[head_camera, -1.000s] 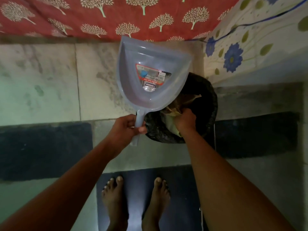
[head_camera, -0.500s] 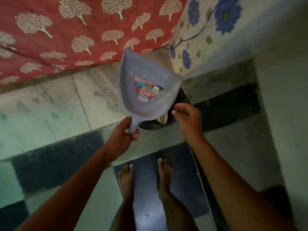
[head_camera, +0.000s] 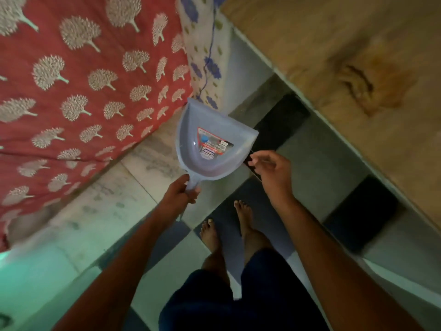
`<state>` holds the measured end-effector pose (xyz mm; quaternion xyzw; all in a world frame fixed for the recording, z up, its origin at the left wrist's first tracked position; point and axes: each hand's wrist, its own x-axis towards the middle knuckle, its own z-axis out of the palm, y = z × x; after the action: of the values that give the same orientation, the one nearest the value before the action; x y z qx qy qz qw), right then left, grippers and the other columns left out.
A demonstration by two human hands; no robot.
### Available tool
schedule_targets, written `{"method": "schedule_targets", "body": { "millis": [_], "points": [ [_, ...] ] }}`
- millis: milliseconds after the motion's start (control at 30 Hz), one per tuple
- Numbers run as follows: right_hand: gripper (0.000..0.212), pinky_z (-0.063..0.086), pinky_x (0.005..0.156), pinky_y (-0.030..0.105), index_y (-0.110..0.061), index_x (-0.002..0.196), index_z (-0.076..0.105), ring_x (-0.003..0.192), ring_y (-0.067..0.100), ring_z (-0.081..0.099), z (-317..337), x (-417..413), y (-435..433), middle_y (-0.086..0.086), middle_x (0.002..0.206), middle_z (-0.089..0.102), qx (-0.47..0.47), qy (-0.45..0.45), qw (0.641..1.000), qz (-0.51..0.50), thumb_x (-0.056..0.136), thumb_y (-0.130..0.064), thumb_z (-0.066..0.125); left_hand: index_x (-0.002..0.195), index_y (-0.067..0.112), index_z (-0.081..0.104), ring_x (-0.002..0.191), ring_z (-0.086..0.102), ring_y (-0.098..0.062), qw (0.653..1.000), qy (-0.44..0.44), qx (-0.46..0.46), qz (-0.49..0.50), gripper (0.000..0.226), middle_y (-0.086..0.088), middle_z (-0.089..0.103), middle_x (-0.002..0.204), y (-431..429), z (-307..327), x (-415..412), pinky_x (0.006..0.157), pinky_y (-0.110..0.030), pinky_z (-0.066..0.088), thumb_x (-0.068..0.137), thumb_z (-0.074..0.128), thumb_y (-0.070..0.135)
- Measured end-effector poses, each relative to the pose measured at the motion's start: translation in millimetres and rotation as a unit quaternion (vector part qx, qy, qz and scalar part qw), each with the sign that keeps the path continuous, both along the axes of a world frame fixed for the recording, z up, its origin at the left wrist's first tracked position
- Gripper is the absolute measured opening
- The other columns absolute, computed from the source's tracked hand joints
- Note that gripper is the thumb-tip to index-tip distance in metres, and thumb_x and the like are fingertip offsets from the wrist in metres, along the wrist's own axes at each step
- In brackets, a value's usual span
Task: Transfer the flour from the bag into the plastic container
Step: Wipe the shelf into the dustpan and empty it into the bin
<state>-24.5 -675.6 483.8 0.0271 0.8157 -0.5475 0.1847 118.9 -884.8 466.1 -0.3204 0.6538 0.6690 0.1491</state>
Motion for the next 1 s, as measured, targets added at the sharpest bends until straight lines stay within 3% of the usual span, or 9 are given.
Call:
{"method": "schedule_targets", "body": {
  "millis": [67, 200, 400, 533, 633, 767, 833, 900, 1000],
  "points": [
    [0.016, 0.061, 0.084, 0.039, -0.012, 0.091, 0.073, 0.088, 0.020, 0.074, 35.8, 14.7, 21.8, 0.002, 0.090, 0.076, -0.026, -0.001, 0.999, -0.043, 0.087, 0.001, 0.065, 0.101, 0.009, 0.063, 0.072, 0.056, -0.011, 1.000, -0.012, 0.000, -0.005, 0.004, -0.001, 0.059, 0.080, 19.4, 24.3, 10.8, 0.067, -0.025, 0.048, 0.099, 0.061, 0.013],
    [0.015, 0.061, 0.080, 0.037, -0.013, 0.093, 0.072, 0.087, 0.021, 0.075, 86.5, 35.4, 67.4, 0.003, 0.092, 0.076, -0.077, 0.018, 0.991, -0.107, 0.088, -0.001, 0.065, 0.087, 0.009, 0.061, 0.067, 0.058, -0.018, 0.999, -0.032, -0.008, -0.001, 0.030, -0.006, 0.059, 0.070, 66.4, 47.8, 29.6, 0.068, -0.033, 0.049, 0.094, 0.064, 0.038],
    [0.010, 0.056, 0.069, 0.029, -0.013, 0.090, 0.073, 0.086, 0.024, 0.075, 121.4, 13.7, 129.1, 0.008, 0.091, 0.077, -0.149, 0.021, 0.965, -0.217, 0.087, -0.004, 0.069, 0.080, 0.011, 0.060, 0.061, 0.055, -0.020, 0.999, -0.040, -0.021, 0.001, 0.025, -0.006, 0.055, 0.064, 123.1, 63.5, 16.8, 0.063, -0.034, 0.048, 0.095, 0.066, 0.030],
    [0.014, 0.058, 0.072, 0.035, -0.013, 0.087, 0.073, 0.083, 0.024, 0.075, 134.3, -35.4, 161.3, 0.010, 0.088, 0.076, -0.137, 0.019, 0.968, -0.210, 0.085, 0.000, 0.069, 0.079, 0.013, 0.058, 0.057, 0.050, -0.015, 0.998, -0.039, -0.039, 0.007, 0.023, 0.002, 0.052, 0.058, 143.8, 63.9, -10.0, 0.057, -0.029, 0.045, 0.097, 0.066, 0.025],
    [0.014, 0.060, 0.076, 0.040, -0.011, 0.089, 0.072, 0.083, 0.023, 0.072, 132.9, -80.5, 177.1, 0.008, 0.086, 0.074, -0.065, 0.091, 0.981, -0.159, 0.081, 0.000, 0.069, 0.079, 0.016, 0.059, 0.057, 0.051, -0.014, 0.996, -0.047, -0.076, 0.009, 0.021, 0.006, 0.054, 0.059, 155.7, 62.6, -29.6, 0.055, -0.029, 0.044, 0.095, 0.068, 0.025],
    [0.033, 0.056, 0.080, 0.026, -0.013, 0.110, 0.069, 0.102, 0.021, 0.066, 123.9, -137.6, 182.1, 0.005, 0.110, 0.067, 0.061, 0.178, 0.981, -0.035, 0.080, -0.022, 0.078, 0.089, 0.017, 0.064, 0.061, 0.053, -0.012, 0.993, -0.061, -0.105, -0.002, 0.014, 0.007, 0.058, 0.062, 175.6, 62.1, -46.4, 0.055, -0.026, 0.044, 0.097, 0.065, 0.028],
    [0.062, 0.050, 0.099, 0.041, -0.019, 0.131, 0.059, 0.126, 0.029, 0.052, 111.6, -170.7, 176.5, 0.012, 0.136, 0.053, 0.174, 0.216, 0.958, 0.066, 0.078, -0.044, 0.077, 0.092, 0.017, 0.064, 0.062, 0.052, -0.012, 0.992, -0.068, -0.109, -0.002, 0.013, 0.005, 0.056, 0.063, 185.3, 61.2, -56.2, 0.056, -0.026, 0.044, 0.098, 0.063, 0.028],
    [0.081, 0.029, 0.113, 0.060, -0.031, 0.144, 0.045, 0.145, 0.039, 0.027, 98.1, -197.7, 167.5, 0.016, 0.156, 0.032, 0.324, 0.238, 0.906, 0.131, 0.074, -0.065, 0.069, 0.087, 0.019, 0.063, 0.060, 0.049, -0.011, 0.991, -0.061, -0.118, -0.002, 0.013, 0.008, 0.053, 0.057, 194.7, 61.0, -65.4, 0.055, -0.026, 0.042, 0.099, 0.063, 0.025],
    [0.074, 0.016, 0.112, 0.065, -0.039, 0.146, 0.038, 0.146, 0.045, 0.021, 88.9, -220.5, 154.6, 0.017, 0.161, 0.023, 0.412, 0.252, 0.861, 0.161, 0.080, -0.065, 0.058, 0.082, 0.024, 0.059, 0.058, 0.050, -0.010, 0.987, -0.064, -0.145, 0.003, 0.018, 0.009, 0.053, 0.058, 206.6, 63.6, -79.1, 0.054, -0.023, 0.043, 0.099, 0.062, 0.021]
  ]
}}
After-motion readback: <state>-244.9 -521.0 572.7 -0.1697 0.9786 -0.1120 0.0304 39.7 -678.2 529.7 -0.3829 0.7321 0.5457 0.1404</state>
